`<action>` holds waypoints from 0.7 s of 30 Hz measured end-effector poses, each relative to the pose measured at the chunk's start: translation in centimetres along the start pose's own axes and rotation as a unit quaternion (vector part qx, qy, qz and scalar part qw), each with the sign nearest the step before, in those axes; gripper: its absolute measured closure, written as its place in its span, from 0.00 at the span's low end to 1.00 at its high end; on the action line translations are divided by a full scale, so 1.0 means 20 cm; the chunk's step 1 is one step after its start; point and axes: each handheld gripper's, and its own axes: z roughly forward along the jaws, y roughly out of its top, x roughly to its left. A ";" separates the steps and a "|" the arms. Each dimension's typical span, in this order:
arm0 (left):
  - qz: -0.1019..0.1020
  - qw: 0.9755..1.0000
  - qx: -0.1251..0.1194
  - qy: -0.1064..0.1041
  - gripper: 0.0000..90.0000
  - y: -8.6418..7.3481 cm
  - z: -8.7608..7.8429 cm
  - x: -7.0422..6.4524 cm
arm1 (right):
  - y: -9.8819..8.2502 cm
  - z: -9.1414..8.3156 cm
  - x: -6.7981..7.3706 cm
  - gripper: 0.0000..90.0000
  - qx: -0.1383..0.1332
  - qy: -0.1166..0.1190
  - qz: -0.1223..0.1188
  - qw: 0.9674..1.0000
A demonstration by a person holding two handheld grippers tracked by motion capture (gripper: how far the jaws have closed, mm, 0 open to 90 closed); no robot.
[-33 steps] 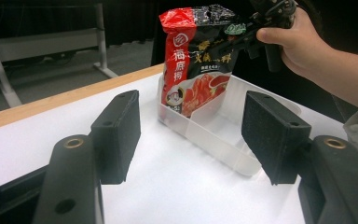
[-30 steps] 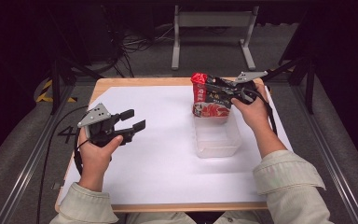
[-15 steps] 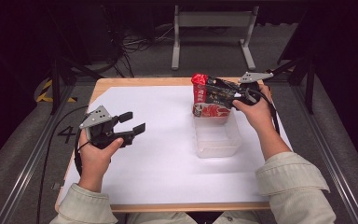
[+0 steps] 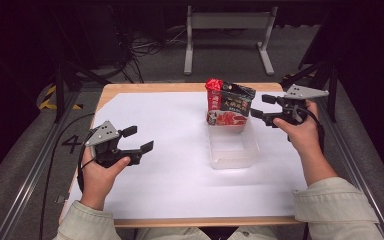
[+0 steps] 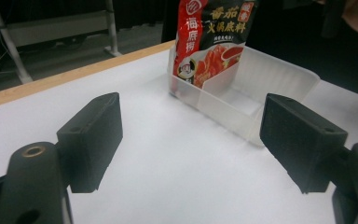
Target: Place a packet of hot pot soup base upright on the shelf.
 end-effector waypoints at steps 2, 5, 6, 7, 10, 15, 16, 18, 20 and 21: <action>-0.001 1.000 0.004 -0.001 0.23 -0.02 0.00 0.00 | -0.02 -0.06 0.02 0.28 -0.003 -0.001 -0.001 1.000; 0.004 1.000 0.005 0.000 0.21 -0.04 -0.01 0.01 | -0.06 -0.13 0.04 0.28 -0.002 0.000 -0.004 1.000; 0.000 1.000 0.006 0.000 0.21 -0.05 -0.01 0.00 | -0.08 -0.15 0.04 0.28 -0.002 0.000 -0.003 1.000; 0.002 1.000 0.009 0.000 0.21 -0.06 -0.01 0.01 | -0.09 -0.17 0.04 0.28 -0.003 0.001 -0.002 1.000; 0.002 1.000 0.014 -0.001 0.20 -0.09 -0.02 0.02 | -0.13 -0.23 0.06 0.28 -0.007 0.002 -0.002 1.000; -0.004 1.000 0.018 0.001 0.20 -0.15 -0.02 0.03 | -0.24 -0.30 0.09 0.27 -0.002 0.009 0.003 1.000; -0.007 1.000 0.016 -0.001 0.20 -0.16 -0.02 0.03 | -0.26 -0.31 0.09 0.27 0.000 0.009 0.004 1.000; -0.005 1.000 0.017 -0.002 0.20 -0.17 -0.02 0.03 | -0.31 -0.32 0.10 0.27 0.004 0.007 0.006 1.000; -0.001 1.000 0.017 -0.004 0.20 -0.18 -0.02 0.03 | -0.36 -0.32 0.11 0.27 0.009 0.006 0.010 1.000; -0.005 1.000 0.017 -0.005 0.20 -0.19 -0.01 0.03 | -0.38 -0.33 0.12 0.27 0.010 0.005 0.010 1.000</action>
